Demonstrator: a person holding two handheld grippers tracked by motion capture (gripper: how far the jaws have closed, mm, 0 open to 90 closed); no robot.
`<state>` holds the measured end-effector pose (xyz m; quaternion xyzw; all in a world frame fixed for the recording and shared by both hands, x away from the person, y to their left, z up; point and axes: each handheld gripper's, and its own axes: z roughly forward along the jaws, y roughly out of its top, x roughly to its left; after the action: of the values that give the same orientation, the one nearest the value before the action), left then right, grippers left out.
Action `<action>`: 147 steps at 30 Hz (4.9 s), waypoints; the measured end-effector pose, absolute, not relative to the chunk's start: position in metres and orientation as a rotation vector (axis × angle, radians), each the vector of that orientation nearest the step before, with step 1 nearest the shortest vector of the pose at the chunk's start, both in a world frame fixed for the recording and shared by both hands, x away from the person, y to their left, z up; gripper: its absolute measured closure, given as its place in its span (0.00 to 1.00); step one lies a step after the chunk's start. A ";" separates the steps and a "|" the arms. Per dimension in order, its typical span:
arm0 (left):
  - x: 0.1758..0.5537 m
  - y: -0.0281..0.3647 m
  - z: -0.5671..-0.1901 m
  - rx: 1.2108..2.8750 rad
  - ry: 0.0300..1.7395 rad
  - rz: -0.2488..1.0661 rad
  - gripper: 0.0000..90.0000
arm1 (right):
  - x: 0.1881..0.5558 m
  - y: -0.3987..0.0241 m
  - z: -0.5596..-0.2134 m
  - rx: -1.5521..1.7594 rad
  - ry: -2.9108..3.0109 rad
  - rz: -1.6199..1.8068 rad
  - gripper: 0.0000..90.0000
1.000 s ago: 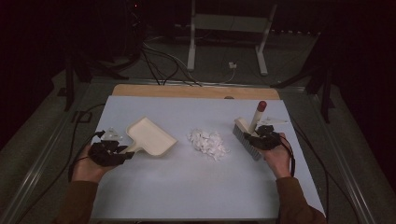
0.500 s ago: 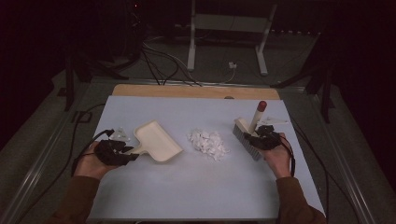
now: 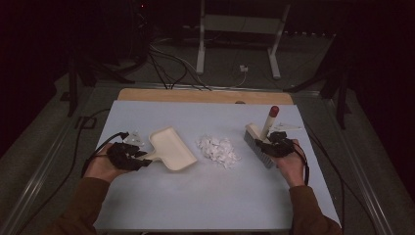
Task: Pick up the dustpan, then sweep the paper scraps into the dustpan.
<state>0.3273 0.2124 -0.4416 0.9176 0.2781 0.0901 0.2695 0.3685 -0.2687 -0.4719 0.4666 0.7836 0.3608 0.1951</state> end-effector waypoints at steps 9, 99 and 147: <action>0.333 0.205 -0.443 2.474 0.723 0.234 0.74 | 0.368 -0.268 -0.472 1.306 2.196 1.013 0.74; 0.360 0.148 -0.465 2.644 0.592 0.108 0.74 | 0.408 -0.180 -0.468 0.996 2.422 1.019 0.74; 0.355 0.137 -0.463 2.677 0.514 0.094 0.73 | 0.390 -0.189 -0.448 0.873 2.416 1.108 0.74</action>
<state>0.3555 0.1374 -0.4630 0.9605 0.1845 0.0337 0.2057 0.3895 -0.1890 -0.4480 0.3074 0.8509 0.3901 0.1712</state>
